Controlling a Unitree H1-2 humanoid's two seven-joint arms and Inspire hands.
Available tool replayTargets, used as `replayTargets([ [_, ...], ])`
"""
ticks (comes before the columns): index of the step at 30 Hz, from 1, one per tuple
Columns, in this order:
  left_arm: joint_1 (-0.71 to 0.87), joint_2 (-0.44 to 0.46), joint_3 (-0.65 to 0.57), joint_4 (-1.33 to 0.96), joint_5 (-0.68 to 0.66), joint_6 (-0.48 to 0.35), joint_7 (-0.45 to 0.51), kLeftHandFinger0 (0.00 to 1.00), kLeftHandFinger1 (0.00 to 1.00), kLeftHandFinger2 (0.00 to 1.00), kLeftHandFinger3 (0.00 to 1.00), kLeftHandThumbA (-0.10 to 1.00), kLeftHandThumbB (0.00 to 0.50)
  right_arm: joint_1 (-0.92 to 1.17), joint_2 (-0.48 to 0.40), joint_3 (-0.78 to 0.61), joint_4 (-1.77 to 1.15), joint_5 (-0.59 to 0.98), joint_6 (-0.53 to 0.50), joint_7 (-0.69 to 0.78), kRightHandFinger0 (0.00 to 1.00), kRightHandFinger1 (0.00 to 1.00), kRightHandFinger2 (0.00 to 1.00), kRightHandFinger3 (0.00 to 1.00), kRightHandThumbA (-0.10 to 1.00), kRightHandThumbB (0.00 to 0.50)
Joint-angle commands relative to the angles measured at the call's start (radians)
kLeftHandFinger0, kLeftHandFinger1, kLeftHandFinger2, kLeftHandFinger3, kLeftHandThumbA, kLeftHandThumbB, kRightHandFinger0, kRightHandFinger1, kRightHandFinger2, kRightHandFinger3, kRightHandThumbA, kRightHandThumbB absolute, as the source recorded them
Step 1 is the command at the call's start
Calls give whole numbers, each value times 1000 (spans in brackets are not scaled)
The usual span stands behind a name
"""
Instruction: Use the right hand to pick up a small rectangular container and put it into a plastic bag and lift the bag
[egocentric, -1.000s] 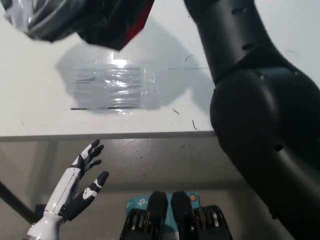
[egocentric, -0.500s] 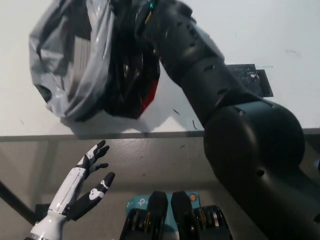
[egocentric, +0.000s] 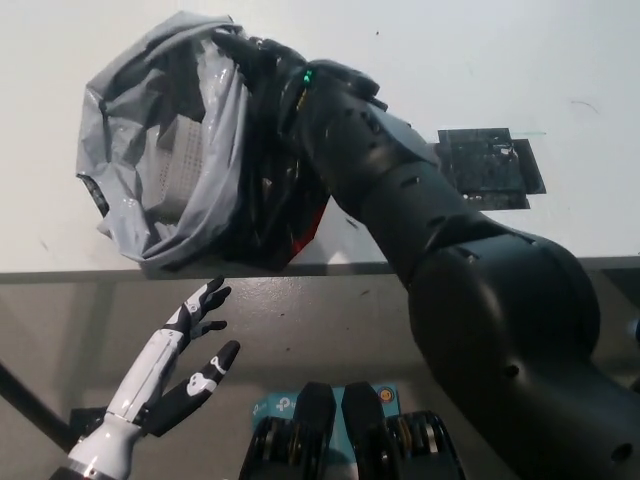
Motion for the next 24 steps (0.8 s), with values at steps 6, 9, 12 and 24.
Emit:
replayTargets([
  [6,-14,33,-6,-33,18,-12,-16,880,991,1000,1000,755,244,-37,-98,345,-16,-290,-118,141,1000,1000,1000,1000,784,356],
  [9,-15,36,-7,-29,18,-20,-18,876,974,1000,1000,748,238,-49,-117,378,-16,-295,-108,151,1000,1000,1000,1000,771,422],
  [12,-15,36,-10,-25,24,-25,-18,873,967,1000,1000,744,242,-59,-133,381,-18,-284,-103,157,1000,1000,1000,1000,736,428],
  [24,-21,39,-9,-23,33,-27,-23,863,951,1000,1000,707,237,-94,-175,423,-28,-358,-123,173,1000,1000,1000,1000,839,449],
])
